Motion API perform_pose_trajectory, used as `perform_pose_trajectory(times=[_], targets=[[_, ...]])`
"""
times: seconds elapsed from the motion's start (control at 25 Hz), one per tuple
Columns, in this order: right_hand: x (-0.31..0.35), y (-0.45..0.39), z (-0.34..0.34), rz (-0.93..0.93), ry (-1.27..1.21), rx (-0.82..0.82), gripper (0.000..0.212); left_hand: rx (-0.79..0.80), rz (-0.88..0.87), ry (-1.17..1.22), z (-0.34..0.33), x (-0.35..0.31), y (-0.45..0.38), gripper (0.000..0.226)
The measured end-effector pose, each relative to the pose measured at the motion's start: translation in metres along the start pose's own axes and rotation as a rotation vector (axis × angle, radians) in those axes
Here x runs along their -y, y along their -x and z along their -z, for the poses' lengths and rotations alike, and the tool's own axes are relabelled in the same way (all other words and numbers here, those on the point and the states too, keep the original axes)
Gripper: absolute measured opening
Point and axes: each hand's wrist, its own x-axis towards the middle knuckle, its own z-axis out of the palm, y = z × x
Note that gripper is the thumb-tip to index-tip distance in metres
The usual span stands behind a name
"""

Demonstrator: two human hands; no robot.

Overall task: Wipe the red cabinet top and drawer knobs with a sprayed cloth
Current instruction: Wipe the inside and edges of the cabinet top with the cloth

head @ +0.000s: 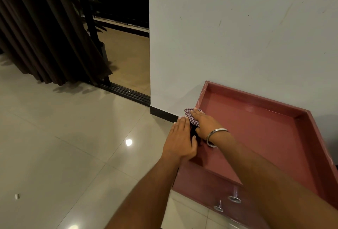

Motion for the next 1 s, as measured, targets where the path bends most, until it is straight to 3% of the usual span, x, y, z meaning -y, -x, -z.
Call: perform_pose_trajectory(times=[0.4,1.0], targets=[[-0.017,-0.025,0.010,-0.012,-0.002,0.013,0.074,0.058,0.085,0.016,-0.013,-0.013,-0.032,0.075],[-0.052,-0.076,0.020,-0.055,-0.141,-0.052,0.067,0.058,0.044,-0.072,-0.025,-0.009,-0.051,0.083]])
